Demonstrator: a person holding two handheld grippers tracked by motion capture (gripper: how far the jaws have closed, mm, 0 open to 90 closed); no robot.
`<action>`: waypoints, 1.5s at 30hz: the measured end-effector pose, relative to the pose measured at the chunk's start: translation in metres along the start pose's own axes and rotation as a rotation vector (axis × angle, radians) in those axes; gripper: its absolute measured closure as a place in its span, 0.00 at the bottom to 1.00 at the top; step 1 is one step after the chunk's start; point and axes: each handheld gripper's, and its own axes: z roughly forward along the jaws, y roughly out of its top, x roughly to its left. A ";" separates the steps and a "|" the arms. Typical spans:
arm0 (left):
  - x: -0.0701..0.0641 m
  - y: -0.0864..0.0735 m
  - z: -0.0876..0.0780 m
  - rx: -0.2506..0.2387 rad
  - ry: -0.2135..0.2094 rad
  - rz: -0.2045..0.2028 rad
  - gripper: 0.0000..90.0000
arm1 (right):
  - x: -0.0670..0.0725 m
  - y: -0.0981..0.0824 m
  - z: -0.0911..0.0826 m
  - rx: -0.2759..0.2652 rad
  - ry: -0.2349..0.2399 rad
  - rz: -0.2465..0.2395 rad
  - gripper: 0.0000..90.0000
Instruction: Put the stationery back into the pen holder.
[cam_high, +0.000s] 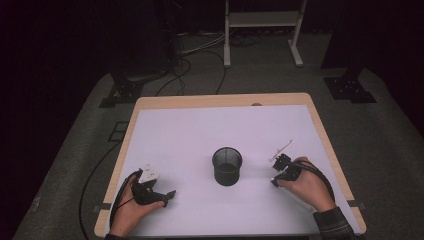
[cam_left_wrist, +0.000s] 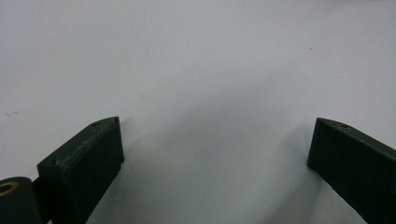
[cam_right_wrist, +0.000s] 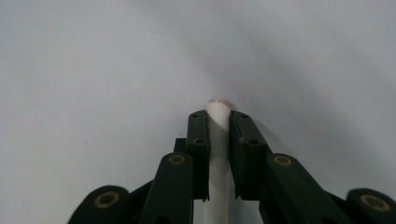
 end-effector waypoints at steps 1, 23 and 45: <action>0.000 0.000 0.000 0.000 0.000 0.000 0.03 | 0.000 0.000 -0.001 -0.013 0.004 0.006 0.86; 0.000 0.000 0.000 0.001 -0.001 -0.002 0.03 | 0.005 -0.001 -0.059 -0.437 0.098 0.013 0.87; 0.000 0.000 0.000 0.005 -0.001 0.002 0.03 | 0.016 0.036 -0.097 -0.713 0.158 -0.068 0.86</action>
